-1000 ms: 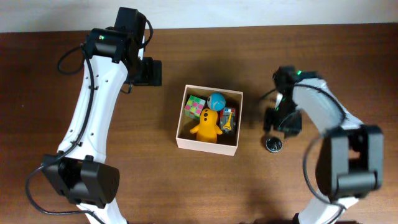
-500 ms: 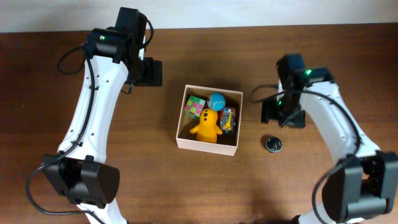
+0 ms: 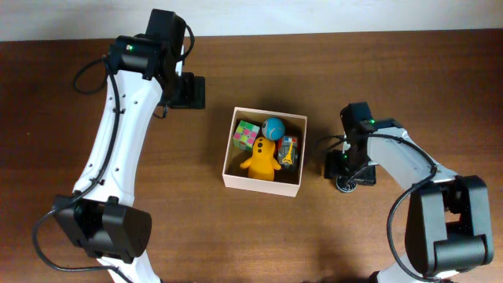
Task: Pack container
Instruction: 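Move the right gripper down to the black puck and grasp it, then carry the black puck with the right gripper into the box and release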
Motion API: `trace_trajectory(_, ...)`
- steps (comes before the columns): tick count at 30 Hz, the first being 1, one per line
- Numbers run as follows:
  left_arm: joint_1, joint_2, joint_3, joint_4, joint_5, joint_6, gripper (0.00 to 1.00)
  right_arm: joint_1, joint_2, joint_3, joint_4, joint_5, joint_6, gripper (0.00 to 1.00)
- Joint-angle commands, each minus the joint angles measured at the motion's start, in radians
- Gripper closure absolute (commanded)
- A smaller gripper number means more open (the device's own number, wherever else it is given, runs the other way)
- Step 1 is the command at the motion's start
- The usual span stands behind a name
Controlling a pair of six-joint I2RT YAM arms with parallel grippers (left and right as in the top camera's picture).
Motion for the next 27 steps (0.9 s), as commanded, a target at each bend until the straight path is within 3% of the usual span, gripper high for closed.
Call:
trace_trajectory(1,-0.005,-0.011,0.008,-0.001,-0.004,-0.002,0.01,-0.003,0.001,-0.057,0.035,-0.002,0.035,0.24)
trace_trajectory(4,-0.007,-0.011,0.008,-0.001,-0.004,-0.002,0.01,-0.004,0.001,-0.097,0.084,0.006,0.049,0.25)
trace_trajectory(7,-0.007,-0.011,0.008,-0.001,-0.004,-0.002,0.01,-0.015,0.001,-0.116,0.114,0.005,0.066,0.32)
trace_trajectory(13,-0.009,-0.011,0.008,-0.001,-0.004,-0.002,0.01,-0.016,0.0,-0.114,0.124,0.002,0.05,0.32)
trace_trajectory(18,-0.009,-0.011,0.008,-0.001,-0.004,-0.002,0.01,-0.013,0.0,-0.08,0.091,0.002,0.05,0.51)
trace_trajectory(20,-0.009,-0.011,0.008,-0.001,-0.004,-0.002,0.01,-0.013,-0.002,-0.055,0.066,0.002,0.049,0.54)
trace_trajectory(27,-0.009,-0.011,0.008,-0.001,-0.004,-0.002,0.01,-0.008,-0.048,0.089,-0.058,0.002,0.026,0.54)
